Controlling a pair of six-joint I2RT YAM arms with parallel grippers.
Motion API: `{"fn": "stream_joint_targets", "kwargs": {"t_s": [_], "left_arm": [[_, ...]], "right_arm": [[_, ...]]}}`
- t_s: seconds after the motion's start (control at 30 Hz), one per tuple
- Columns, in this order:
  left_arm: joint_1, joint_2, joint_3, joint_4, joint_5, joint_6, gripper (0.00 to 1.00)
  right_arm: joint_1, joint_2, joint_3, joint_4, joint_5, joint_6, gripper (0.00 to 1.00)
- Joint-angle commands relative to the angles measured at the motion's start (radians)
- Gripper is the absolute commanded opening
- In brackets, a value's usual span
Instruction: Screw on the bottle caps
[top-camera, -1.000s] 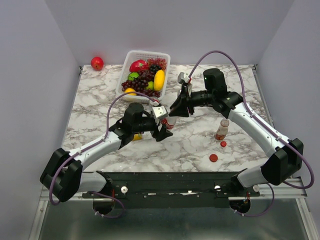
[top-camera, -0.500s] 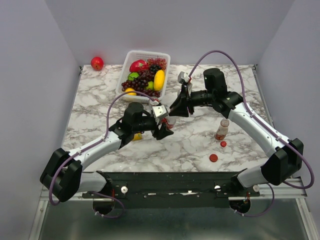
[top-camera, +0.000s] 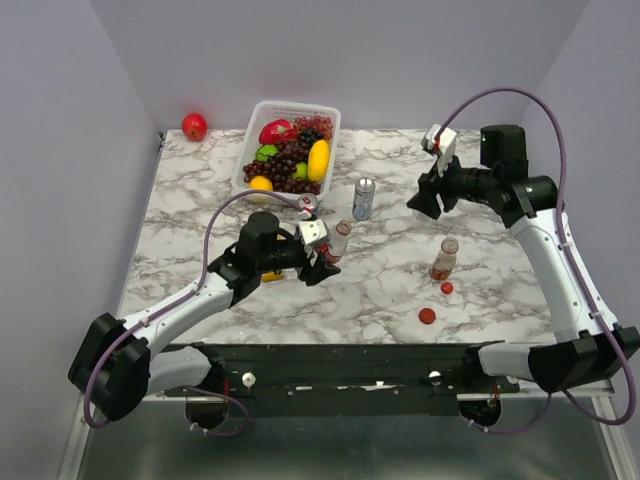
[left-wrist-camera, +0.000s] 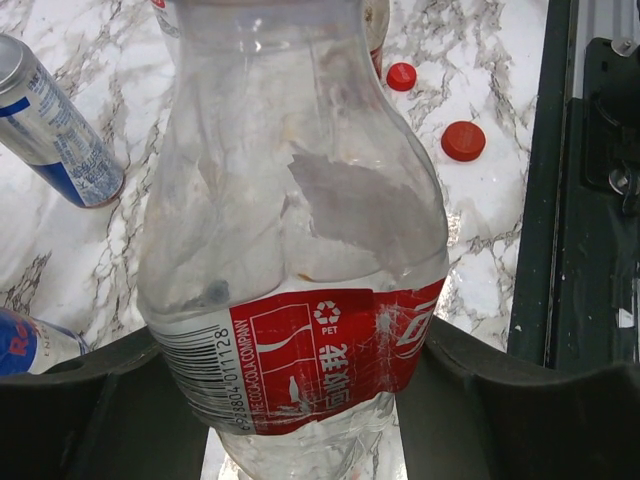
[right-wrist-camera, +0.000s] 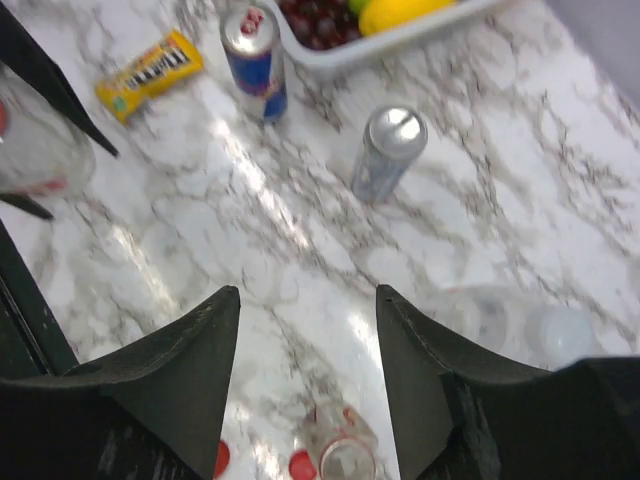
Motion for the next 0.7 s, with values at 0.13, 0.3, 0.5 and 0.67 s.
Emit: {"fn": "stream_joint_targets", "kwargs": {"t_s": [0.13,0.3,0.5,0.67], "left_arm": [[0.0,-0.025,-0.007,-0.023,-0.017,0.015,0.0],[0.0,-0.021,-0.004,-0.024,-0.013,0.014,0.0],[0.001,-0.024,-0.009,-0.026,-0.018,0.012,0.0],[0.001,-0.03,-0.012,-0.03,-0.021,0.014,0.0]], "right_arm": [[-0.059,-0.069,-0.201,-0.177,0.346,-0.16,0.67],[-0.076,-0.037,-0.237,-0.195,0.41,-0.157,0.68],[-0.081,0.001,-0.25,-0.226,0.43,-0.166,0.68],[-0.079,0.02,-0.268,-0.238,0.443,-0.167,0.68]]}}
